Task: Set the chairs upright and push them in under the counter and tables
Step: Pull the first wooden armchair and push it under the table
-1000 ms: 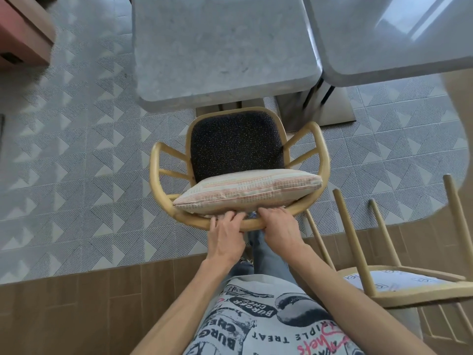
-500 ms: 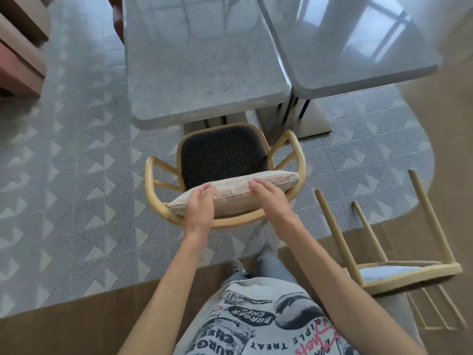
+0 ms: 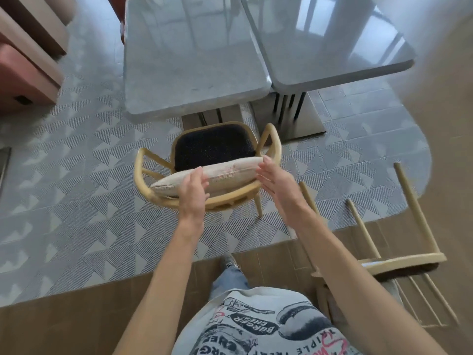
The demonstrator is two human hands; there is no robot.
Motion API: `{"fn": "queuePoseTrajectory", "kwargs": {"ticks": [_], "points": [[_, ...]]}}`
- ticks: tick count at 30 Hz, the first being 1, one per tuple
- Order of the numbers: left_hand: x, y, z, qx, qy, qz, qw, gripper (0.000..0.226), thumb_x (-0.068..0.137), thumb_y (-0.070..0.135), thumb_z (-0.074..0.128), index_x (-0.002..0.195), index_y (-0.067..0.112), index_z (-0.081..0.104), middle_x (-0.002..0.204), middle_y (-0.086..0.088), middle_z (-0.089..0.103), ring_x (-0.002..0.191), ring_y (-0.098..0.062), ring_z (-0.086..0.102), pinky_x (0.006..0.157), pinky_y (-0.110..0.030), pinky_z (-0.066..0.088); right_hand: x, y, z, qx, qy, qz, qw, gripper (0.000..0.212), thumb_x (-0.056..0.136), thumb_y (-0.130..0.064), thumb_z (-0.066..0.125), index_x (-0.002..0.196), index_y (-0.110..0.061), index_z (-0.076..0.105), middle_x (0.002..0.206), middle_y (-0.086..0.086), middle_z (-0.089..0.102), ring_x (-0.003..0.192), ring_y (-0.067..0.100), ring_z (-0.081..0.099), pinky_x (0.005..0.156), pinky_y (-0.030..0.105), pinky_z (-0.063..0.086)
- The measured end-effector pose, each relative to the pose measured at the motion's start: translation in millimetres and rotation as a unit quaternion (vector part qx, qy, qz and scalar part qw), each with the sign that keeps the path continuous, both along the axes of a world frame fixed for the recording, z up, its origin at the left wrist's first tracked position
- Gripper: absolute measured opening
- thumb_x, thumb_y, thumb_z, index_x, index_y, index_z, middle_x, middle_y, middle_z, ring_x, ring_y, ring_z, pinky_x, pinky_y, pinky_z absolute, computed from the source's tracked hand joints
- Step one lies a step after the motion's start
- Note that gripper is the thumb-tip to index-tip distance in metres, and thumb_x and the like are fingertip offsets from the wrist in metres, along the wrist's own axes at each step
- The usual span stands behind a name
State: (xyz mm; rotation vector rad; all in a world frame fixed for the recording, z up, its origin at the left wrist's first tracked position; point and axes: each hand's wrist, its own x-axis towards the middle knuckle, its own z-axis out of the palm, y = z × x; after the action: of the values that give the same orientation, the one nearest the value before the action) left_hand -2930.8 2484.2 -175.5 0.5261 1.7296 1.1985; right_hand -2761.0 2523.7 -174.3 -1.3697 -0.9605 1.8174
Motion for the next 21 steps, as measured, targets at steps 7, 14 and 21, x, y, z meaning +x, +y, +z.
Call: {"fn": "queuePoseTrajectory", "kwargs": {"ticks": [7, 14, 21], "points": [[81, -46, 12, 0.004, -0.026, 0.025, 0.999, 0.048, 0.101, 0.042, 0.038, 0.137, 0.013, 0.049, 0.133, -0.010, 0.055, 0.121, -0.023, 0.053, 0.107, -0.043, 0.039, 80, -46, 20, 0.030, -0.007, 0.031, 0.999, 0.033, 0.092, -0.055, 0.046, 0.100, -0.031, 0.066, 0.103, -0.016, 0.071, 0.100, -0.002, 0.063, 0.083, 0.022, 0.049], [157, -93, 29, 0.022, -0.034, 0.000, 0.999, 0.049, 0.101, 0.043, 0.036, 0.136, 0.012, 0.048, 0.135, -0.009, 0.052, 0.125, -0.024, 0.051, 0.107, -0.043, 0.039, 154, -101, 40, 0.057, -0.028, 0.016, 0.998, 0.041, 0.085, -0.067, 0.044, 0.110, -0.040, 0.061, 0.119, -0.013, 0.061, 0.118, 0.011, 0.054, 0.109, 0.044, 0.034], [194, -147, 38, 0.037, -0.041, -0.019, 0.998, 0.052, 0.100, 0.045, 0.038, 0.140, 0.012, 0.045, 0.137, -0.009, 0.053, 0.123, -0.022, 0.052, 0.106, -0.041, 0.039, 195, -159, 45, 0.066, -0.031, -0.003, 0.997, 0.038, 0.091, -0.060, 0.043, 0.109, -0.028, 0.054, 0.131, 0.000, 0.056, 0.119, 0.014, 0.053, 0.110, 0.045, 0.035]]}}
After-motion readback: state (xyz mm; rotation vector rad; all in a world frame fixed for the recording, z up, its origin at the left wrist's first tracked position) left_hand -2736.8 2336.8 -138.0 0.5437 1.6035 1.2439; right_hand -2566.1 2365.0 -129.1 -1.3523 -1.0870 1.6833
